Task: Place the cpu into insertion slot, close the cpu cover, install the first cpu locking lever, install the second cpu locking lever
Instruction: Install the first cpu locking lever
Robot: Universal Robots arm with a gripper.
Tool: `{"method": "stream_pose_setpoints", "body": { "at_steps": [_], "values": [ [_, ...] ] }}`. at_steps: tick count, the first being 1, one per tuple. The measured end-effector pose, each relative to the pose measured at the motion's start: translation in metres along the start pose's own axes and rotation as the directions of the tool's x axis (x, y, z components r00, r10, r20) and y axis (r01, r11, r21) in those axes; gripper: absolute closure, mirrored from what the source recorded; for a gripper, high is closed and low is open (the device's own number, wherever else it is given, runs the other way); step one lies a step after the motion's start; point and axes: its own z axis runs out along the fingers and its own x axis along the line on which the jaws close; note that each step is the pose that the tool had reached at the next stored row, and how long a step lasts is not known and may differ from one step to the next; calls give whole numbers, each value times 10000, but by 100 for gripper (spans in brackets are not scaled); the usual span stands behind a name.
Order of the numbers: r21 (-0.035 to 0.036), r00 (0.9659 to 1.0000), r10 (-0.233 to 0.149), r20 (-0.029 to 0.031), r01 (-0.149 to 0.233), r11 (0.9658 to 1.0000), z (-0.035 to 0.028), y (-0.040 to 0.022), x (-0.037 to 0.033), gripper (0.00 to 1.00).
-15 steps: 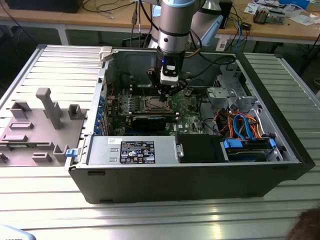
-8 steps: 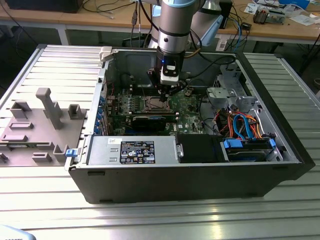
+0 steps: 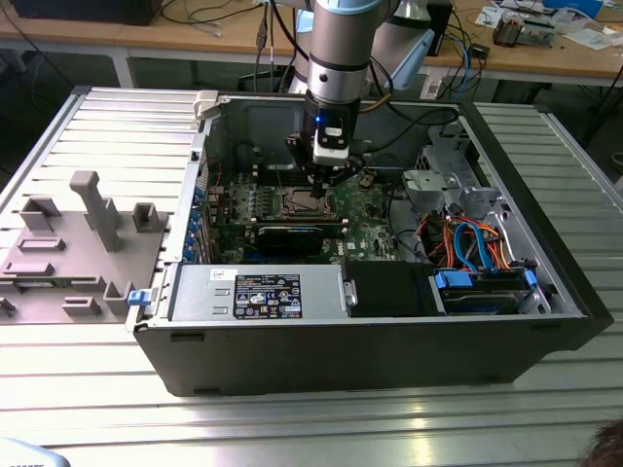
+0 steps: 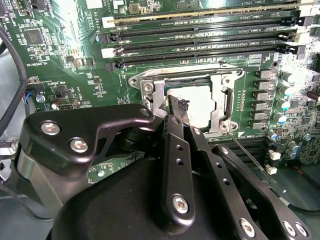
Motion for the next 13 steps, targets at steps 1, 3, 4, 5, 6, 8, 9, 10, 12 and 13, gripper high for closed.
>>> {"method": "stream_pose_setpoints", "body": {
  "at_steps": [1,3,4,5,6,8,9,10,12,13],
  "values": [
    [-1,10000,-10,0,10,10000,0,0,0,89],
    [0,10000,-28,1,28,10000,0,0,0,89],
    [-1,10000,-44,2,44,10000,0,0,0,89],
    [-1,10000,-51,3,51,10000,0,0,0,89],
    [-1,10000,-66,4,66,10000,0,0,0,89],
    [-1,10000,-85,5,85,10000,0,0,0,89],
    [-1,10000,-95,5,95,10000,0,0,0,89],
    [-1,9999,-105,6,105,9999,0,0,0,89],
    [-1,9999,-125,7,125,9999,0,0,0,89],
    [-2,9999,-143,8,143,9999,1,0,0,89]
  ]
}}
